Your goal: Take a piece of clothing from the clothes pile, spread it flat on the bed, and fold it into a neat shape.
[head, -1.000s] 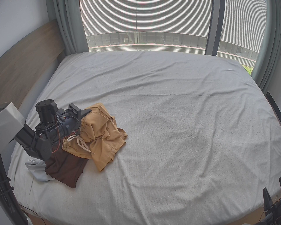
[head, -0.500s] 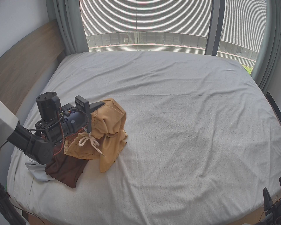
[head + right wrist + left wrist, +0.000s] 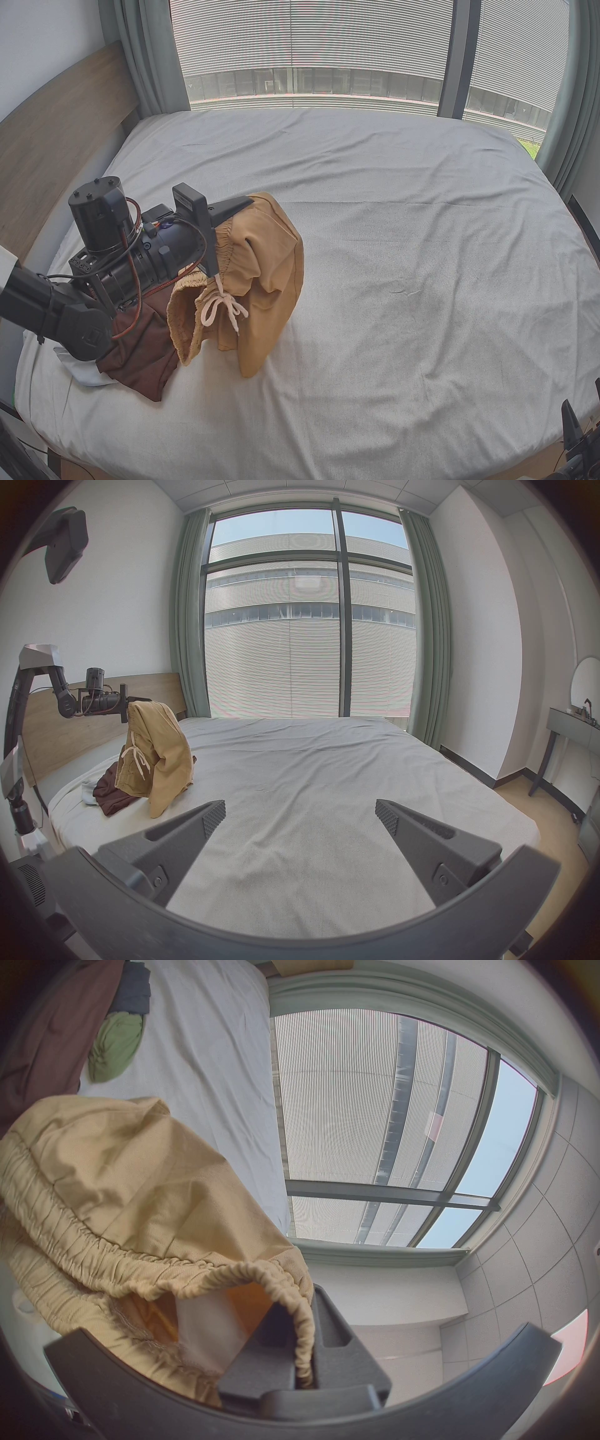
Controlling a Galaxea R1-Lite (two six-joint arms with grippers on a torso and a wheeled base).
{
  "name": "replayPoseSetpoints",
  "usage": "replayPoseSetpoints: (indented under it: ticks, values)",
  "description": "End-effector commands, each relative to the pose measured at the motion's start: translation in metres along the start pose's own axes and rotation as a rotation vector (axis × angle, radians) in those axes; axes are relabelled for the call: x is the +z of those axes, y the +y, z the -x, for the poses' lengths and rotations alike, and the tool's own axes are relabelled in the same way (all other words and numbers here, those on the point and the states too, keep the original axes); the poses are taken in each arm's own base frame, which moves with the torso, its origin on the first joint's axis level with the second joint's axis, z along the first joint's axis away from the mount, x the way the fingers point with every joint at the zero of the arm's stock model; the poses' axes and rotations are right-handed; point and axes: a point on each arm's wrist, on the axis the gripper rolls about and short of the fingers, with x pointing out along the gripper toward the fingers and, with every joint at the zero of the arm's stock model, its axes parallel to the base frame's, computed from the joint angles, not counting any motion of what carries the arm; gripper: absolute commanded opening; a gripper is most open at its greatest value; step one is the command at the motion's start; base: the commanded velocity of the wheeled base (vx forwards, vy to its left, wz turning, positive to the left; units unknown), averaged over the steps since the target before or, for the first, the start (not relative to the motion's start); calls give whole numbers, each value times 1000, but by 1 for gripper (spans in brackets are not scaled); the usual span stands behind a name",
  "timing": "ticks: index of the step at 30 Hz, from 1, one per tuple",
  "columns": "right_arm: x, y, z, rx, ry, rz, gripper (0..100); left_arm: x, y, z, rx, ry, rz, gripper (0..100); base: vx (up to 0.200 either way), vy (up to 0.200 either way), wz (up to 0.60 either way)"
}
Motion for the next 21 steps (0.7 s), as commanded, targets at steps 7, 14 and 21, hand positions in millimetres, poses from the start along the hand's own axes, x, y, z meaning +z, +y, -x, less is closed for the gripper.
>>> replayPoseSetpoints:
  ticks: [7, 14, 21]
  values:
    - [-5, 0, 0, -2, 3, 0, 100, -24, -23, -4, -72, 73, 38, 0, 0, 0, 0]
    - [-5, 0, 0, 1, 3, 0, 100, -37, -39, -10, -119, 118, 68, 0, 0, 0, 0]
    - [-5, 0, 0, 1, 3, 0, 100, -61, -45, -15, -139, 190, 74, 0, 0, 0, 0]
